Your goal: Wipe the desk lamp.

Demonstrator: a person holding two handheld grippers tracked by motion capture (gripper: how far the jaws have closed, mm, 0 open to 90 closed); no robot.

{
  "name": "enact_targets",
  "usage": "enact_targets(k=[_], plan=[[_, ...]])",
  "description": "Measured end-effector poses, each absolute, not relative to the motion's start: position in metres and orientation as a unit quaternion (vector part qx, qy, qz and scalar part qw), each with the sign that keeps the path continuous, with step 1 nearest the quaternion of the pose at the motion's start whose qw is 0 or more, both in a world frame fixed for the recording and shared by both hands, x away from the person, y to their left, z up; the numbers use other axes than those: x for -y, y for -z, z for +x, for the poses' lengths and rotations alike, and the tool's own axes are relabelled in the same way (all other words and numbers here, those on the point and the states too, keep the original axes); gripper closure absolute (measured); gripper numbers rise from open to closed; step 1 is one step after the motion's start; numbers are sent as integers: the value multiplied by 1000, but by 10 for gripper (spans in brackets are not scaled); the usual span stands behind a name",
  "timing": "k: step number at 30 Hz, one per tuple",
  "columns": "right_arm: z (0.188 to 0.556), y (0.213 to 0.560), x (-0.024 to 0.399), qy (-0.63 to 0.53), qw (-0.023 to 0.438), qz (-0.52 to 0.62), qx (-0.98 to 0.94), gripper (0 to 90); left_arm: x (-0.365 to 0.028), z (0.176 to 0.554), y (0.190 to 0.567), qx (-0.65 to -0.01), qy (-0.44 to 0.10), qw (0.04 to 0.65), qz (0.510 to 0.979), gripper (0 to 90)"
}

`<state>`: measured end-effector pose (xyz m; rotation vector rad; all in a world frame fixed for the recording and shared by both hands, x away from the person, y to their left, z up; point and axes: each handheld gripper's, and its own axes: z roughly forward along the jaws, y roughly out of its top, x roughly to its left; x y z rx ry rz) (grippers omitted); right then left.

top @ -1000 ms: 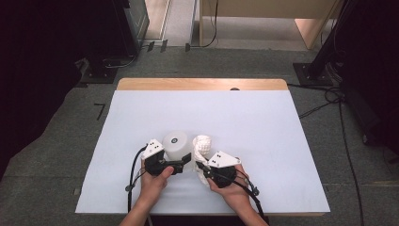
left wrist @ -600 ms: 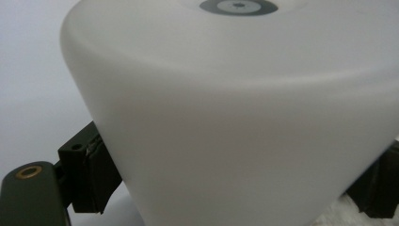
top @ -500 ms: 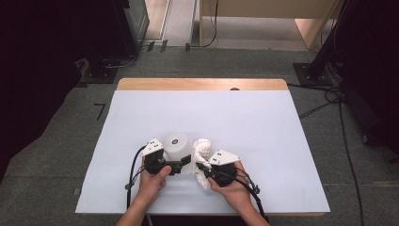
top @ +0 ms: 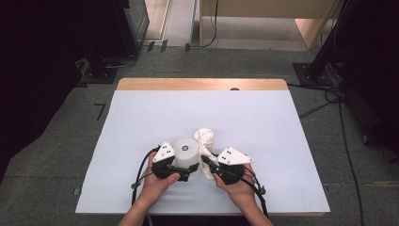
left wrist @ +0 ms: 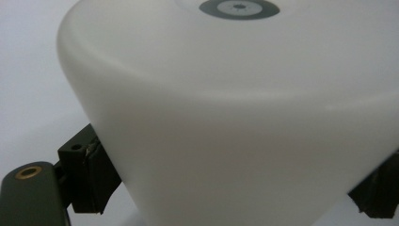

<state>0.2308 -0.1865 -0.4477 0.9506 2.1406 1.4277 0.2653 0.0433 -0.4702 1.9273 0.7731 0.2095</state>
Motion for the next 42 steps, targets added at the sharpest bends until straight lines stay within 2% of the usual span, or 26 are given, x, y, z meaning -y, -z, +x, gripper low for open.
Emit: enact_targets(k=[7,16,24,26,33,37,39,42], plan=[[227,438,190,-525,221,329,-754,801,-39,263,470,-310,-95,495,806,87],[228,438,190,-521,225,327,-755,794,-39,263,469,-305,-95,494,809,88],[243,471,188,-482,161,368,-779,797,-44,266,471,-321,-94,504,797,87],[245,474,187,-481,139,370,-782,798,-46,266,470,-330,-112,502,792,87],[248,472,188,-491,98,360,-787,787,-61,273,467,-361,-122,517,767,87],[257,477,204,-478,107,409,-770,771,-64,274,468,-367,-143,503,769,87],[262,479,215,-459,128,431,-766,770,-66,276,469,-371,-151,496,771,86],[269,482,231,-457,116,460,-752,748,-67,277,471,-371,-169,483,775,86]])
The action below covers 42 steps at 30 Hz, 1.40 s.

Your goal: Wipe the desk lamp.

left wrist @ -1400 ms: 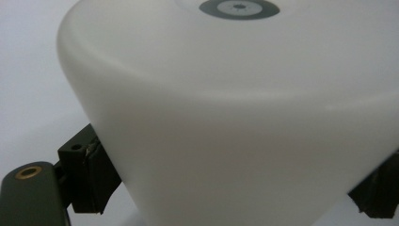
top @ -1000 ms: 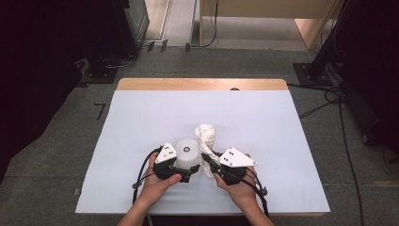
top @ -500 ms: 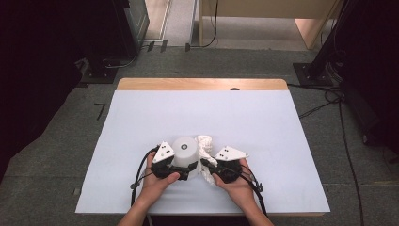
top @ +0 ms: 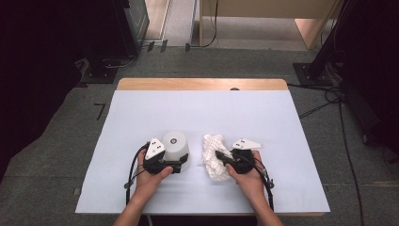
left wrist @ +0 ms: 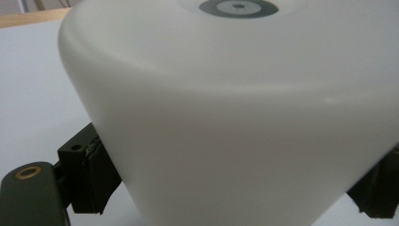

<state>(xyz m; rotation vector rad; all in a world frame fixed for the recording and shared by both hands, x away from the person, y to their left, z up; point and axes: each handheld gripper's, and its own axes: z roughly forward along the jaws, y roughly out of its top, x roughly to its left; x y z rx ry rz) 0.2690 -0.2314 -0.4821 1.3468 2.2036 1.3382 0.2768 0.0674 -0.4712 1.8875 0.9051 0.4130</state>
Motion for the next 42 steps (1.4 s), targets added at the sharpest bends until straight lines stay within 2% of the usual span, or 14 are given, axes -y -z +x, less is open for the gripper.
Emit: enact_targets(k=[6,9,11,14,16,18,21,25,28,34,42], plan=[[275,485,244,-438,119,472,-755,639,-66,275,474,-368,-207,466,778,84],[276,485,248,-429,126,462,-766,524,-68,273,473,-373,-206,466,776,81],[276,482,252,-434,131,459,-765,412,-69,271,471,-375,-203,471,772,69],[275,476,261,-442,148,453,-760,336,-71,267,467,-377,-207,475,768,64],[273,469,262,-432,176,430,-773,294,-72,266,466,-379,-207,477,765,64],[268,461,263,-441,213,408,-771,296,-72,265,466,-382,-207,478,763,64],[263,451,260,-472,224,376,-766,303,-73,262,465,-389,-203,482,758,64],[262,449,242,-482,180,317,-797,345,-76,258,464,-393,-203,484,755,65],[266,459,229,-453,176,315,-815,334,-75,256,465,-396,-204,482,755,64],[274,473,224,-418,152,329,-833,232,-70,254,467,-414,-211,469,751,64],[279,489,219,-356,138,351,-855,157,-62,251,470,-446,-225,455,737,64]])
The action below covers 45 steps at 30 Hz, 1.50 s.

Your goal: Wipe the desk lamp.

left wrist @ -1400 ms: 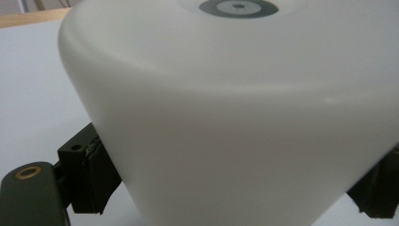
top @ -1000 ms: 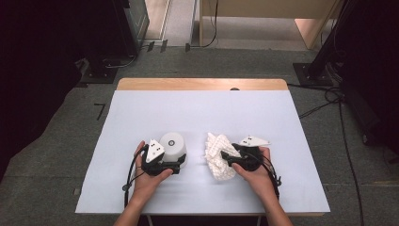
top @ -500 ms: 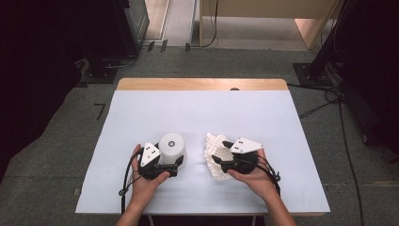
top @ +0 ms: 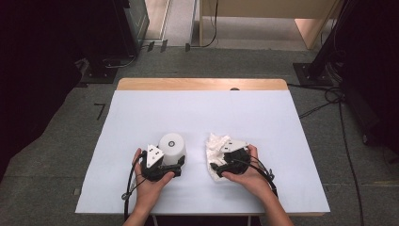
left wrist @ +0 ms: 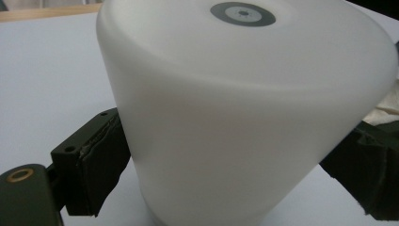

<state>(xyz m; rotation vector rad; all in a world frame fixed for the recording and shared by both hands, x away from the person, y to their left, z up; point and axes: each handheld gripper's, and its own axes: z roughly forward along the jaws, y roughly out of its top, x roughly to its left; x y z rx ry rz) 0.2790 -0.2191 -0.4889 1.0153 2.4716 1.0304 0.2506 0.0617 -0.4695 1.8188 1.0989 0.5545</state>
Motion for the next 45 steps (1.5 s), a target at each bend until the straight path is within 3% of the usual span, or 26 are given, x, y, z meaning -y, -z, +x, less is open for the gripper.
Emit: enact_targets(k=[4,8,12,16,18,21,27,33,37,45], plan=[[278,493,220,-355,139,362,-851,136,-53,248,470,-468,-246,442,725,64],[273,497,215,-345,170,365,-848,121,-41,248,473,-484,-266,427,716,23],[271,497,213,-341,175,378,-843,170,-34,251,475,-498,-277,414,710,15],[265,495,214,-344,194,383,-835,429,-27,255,477,-504,-279,406,709,18],[264,495,216,-344,212,384,-830,607,-26,257,477,-507,-281,400,710,34],[263,496,220,-345,233,391,-820,736,-28,261,478,-502,-277,402,714,74],[259,492,225,-363,226,401,-810,756,-41,268,476,-449,-241,425,748,81],[247,464,224,-440,227,366,-788,753,-49,271,469,-339,-121,512,780,82],[235,446,216,-471,257,329,-778,748,-43,270,469,-288,-69,515,804,82],[218,430,205,-497,291,279,-768,742,-31,268,474,-261,-59,487,831,83]])
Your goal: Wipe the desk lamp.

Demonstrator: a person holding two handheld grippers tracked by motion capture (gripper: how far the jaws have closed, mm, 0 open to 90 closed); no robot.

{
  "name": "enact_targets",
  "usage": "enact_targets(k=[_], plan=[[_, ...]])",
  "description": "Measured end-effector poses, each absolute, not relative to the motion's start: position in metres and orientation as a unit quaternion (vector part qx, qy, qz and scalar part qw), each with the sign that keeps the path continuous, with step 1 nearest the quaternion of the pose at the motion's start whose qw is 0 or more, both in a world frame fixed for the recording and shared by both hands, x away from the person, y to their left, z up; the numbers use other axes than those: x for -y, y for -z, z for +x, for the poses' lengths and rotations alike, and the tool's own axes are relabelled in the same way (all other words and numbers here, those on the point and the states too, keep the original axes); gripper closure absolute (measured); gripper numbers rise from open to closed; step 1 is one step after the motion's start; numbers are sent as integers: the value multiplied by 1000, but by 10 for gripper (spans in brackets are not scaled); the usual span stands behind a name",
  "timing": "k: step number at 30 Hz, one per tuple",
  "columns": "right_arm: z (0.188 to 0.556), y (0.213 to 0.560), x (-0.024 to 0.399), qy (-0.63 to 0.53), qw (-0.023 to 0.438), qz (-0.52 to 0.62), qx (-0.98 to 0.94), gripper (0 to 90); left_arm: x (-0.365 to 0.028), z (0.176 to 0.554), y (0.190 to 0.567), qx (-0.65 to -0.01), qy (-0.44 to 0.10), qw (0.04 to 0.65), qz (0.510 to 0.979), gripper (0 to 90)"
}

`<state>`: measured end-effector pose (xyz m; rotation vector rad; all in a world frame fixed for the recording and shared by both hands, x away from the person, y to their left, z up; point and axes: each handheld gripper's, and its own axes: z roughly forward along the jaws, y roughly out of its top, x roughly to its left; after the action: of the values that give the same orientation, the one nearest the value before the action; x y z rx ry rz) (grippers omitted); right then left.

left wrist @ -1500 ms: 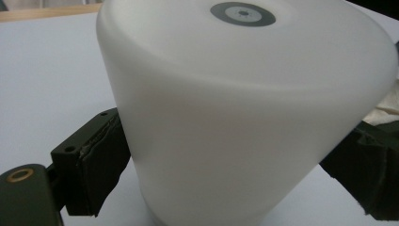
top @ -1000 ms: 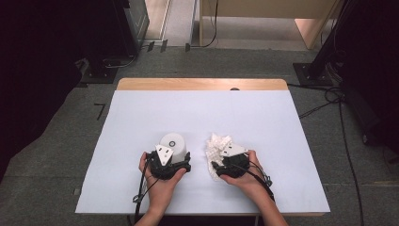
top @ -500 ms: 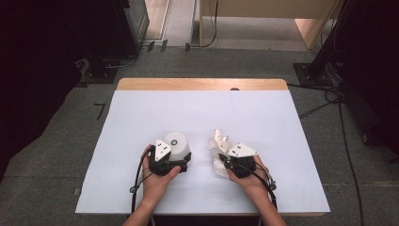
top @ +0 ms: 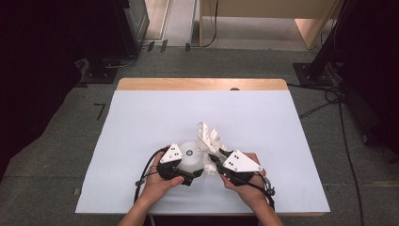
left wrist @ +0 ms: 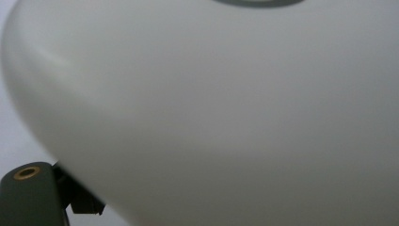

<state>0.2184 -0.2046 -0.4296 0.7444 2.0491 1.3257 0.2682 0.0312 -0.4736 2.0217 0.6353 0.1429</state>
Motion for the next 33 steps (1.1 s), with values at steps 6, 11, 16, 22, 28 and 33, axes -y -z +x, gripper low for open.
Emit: enact_targets(k=[6,11,16,22,28,33], plan=[[226,446,200,-463,250,274,-805,741,-38,275,474,-284,-35,499,818,83],[233,465,194,-421,213,274,-838,741,-47,283,474,-305,-20,507,806,83],[237,470,194,-424,179,291,-839,736,-50,285,475,-313,-9,513,799,83],[237,462,198,-454,168,301,-822,728,-47,282,475,-303,-25,505,808,83],[239,466,197,-449,164,310,-822,727,-47,282,474,-310,-23,507,804,83],[240,469,195,-437,152,308,-831,725,-49,282,473,-314,-33,503,805,83]])
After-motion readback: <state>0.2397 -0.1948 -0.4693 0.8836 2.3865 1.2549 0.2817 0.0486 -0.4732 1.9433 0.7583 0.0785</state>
